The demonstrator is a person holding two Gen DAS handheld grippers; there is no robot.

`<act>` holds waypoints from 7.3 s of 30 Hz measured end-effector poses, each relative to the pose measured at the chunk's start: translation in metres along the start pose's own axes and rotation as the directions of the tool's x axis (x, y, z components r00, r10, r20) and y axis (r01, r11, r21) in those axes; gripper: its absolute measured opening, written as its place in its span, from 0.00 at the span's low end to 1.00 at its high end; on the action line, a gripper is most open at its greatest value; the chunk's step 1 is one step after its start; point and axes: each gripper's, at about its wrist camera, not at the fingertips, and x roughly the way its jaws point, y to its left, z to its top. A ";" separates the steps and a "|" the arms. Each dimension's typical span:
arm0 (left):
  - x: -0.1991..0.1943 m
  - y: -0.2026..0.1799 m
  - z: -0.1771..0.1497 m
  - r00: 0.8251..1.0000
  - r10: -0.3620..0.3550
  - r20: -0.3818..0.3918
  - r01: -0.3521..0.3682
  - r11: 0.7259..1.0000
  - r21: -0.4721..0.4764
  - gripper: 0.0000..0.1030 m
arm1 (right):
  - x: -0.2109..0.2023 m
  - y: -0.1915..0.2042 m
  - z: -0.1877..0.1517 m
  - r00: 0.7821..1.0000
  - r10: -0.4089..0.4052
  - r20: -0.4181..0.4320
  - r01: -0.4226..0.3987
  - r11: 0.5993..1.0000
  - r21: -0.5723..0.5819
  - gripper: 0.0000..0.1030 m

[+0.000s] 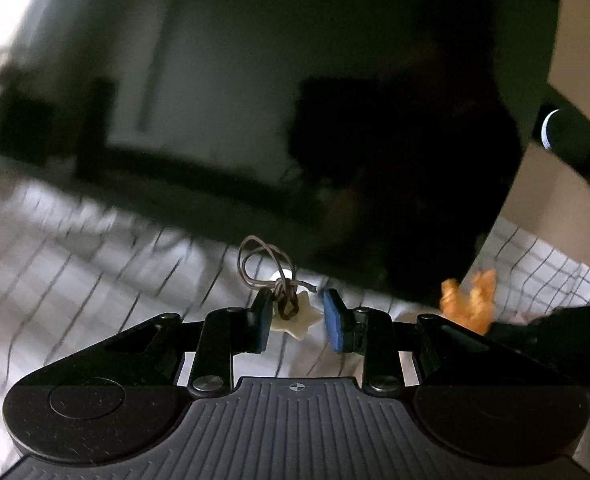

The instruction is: Organize soft objects

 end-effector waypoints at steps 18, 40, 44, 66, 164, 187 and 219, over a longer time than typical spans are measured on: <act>0.027 -0.219 0.036 0.951 -0.310 -0.013 0.306 0.927 0.215 0.31 | -0.185 -0.173 0.017 0.921 -0.346 0.177 0.315 0.932 0.181 0.03; 0.114 -0.326 -0.079 0.894 -0.357 -0.270 0.369 0.929 -0.006 0.31 | -0.193 -0.296 -0.124 0.894 -0.448 -0.005 0.414 0.823 0.389 0.03; 0.089 -0.295 -0.088 0.913 -0.307 -0.271 0.312 0.950 -0.025 0.31 | -0.162 -0.297 -0.135 0.884 -0.466 -0.030 0.449 0.831 0.329 0.03; -0.029 -0.046 -0.067 0.994 0.049 -0.096 -0.057 0.995 -0.087 0.31 | -0.102 -0.158 -0.067 0.920 -0.391 -0.017 0.355 0.816 0.457 0.32; 0.044 -0.085 -0.126 0.960 -0.112 -0.257 0.084 0.990 -0.115 0.16 | -0.016 -0.071 -0.158 0.975 -0.065 -0.211 0.106 0.976 0.190 0.74; 0.033 -0.079 -0.151 0.940 -0.017 -0.340 0.044 0.996 0.073 0.22 | -0.020 -0.046 -0.164 0.936 -0.184 -0.301 0.255 0.942 0.220 0.64; -0.009 -0.061 -0.053 0.999 -0.029 -0.030 0.032 0.995 0.098 0.15 | -0.038 -0.044 -0.085 0.959 -0.258 -0.114 0.277 0.937 0.211 0.35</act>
